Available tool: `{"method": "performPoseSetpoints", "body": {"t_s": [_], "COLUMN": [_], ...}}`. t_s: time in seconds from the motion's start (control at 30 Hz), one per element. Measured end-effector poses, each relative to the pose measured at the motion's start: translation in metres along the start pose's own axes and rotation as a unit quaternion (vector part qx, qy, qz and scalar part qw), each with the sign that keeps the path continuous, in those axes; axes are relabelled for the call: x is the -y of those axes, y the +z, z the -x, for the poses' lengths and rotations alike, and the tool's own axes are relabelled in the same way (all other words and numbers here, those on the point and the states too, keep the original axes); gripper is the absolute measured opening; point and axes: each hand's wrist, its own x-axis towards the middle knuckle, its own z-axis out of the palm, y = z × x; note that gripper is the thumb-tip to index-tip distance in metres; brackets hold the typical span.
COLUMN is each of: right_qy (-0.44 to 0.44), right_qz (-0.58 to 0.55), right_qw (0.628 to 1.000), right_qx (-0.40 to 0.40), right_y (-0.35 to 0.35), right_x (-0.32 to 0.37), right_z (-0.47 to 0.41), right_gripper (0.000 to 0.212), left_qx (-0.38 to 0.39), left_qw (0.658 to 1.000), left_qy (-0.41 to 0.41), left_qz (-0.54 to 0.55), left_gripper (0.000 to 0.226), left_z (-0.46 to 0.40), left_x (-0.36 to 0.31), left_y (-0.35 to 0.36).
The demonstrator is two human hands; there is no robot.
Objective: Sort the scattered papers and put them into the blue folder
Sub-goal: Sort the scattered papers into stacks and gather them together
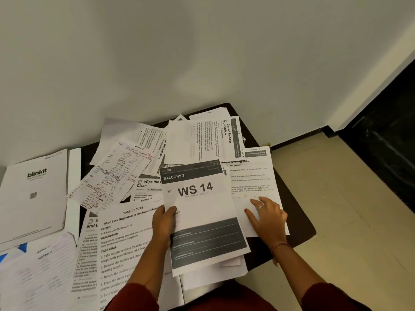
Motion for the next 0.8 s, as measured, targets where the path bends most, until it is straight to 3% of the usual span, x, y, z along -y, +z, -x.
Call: {"method": "performPoseSetpoints", "body": {"t_s": [0.2,0.43,0.5,0.63,0.73,0.8], "right_qy": [0.03,0.064,0.126,0.285,0.347,0.376], "right_qz": [-0.086,-0.269,-0.362,-0.523,-0.609,-0.63], "right_qw": [0.995,0.961,0.924,0.802,0.712,0.678], "right_qx": [-0.042,-0.012,0.002,0.037,0.041,0.043], "right_y": [0.002,-0.008,-0.009,-0.018,-0.028,-0.033], "right_x": [0.011,0.06,0.072,0.085,0.093,0.097], "right_z": [-0.026,-0.061,-0.076,-0.109,-0.135,-0.149], "right_gripper": [0.04,0.032,0.031,0.023,0.021,0.02], "left_qx": [-0.01,-0.025,-0.029,-0.039,-0.041,-0.041], "left_qw": [1.0,1.0,1.0,0.999,0.998,0.997], "left_qy": [0.004,0.006,0.006,0.017,0.017,0.019], "left_qz": [-0.004,-0.003,-0.004,-0.028,-0.046,-0.06], "left_gripper": [0.028,0.03,0.03,0.024,0.023,0.025], "left_z": [-0.008,-0.015,-0.014,-0.009,-0.01,-0.009], "left_x": [-0.006,-0.008,-0.008,-0.013,-0.011,-0.01], "left_y": [-0.002,-0.012,-0.015,-0.021,-0.027,-0.029]}}
